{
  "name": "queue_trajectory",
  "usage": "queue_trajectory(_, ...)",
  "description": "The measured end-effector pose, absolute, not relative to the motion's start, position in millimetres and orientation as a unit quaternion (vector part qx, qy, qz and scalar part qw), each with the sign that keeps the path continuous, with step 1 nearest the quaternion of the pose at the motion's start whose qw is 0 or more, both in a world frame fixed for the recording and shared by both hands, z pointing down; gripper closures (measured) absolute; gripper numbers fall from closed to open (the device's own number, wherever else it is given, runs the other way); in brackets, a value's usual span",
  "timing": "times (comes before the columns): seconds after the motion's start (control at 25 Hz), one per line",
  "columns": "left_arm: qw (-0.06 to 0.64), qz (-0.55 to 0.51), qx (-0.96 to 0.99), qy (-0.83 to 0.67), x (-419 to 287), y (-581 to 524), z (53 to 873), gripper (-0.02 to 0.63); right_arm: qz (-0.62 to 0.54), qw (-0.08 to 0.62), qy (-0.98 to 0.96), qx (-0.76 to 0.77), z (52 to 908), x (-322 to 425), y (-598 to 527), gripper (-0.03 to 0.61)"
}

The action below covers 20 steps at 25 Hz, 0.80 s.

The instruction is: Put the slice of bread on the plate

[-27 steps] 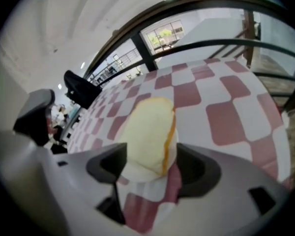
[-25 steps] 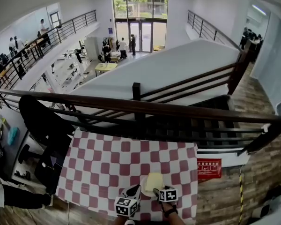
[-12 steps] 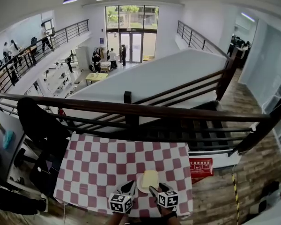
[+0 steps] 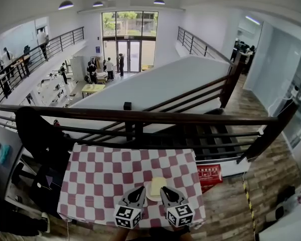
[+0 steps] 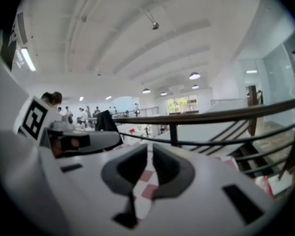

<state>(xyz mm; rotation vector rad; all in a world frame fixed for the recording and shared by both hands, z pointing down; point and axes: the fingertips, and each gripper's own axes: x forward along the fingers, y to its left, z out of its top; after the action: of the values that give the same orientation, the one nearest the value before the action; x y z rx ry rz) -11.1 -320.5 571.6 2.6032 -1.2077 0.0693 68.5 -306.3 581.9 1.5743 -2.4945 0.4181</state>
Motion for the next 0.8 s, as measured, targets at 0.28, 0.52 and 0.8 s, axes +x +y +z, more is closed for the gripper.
queue_trajectory(0.28, 0.072, -0.006, 0.907, -0.414, -19, -287, 537, 0.595, 0.081, 0.058, -0.806, 0.584, 538, 73, -276, 0.563)
queue_trajectory(0.52, 0.063, -0.022, 0.908, -0.413, -22, -259, 529, 0.595, 0.076, 0.047, -0.786, 0.612, 533, 85, -249, 0.565)
queue_trajectory(0.8, 0.08, -0.014, 0.912, -0.402, -24, -225, 538, 0.595, 0.087, 0.048, -0.788, 0.608, 539, 72, -211, 0.565)
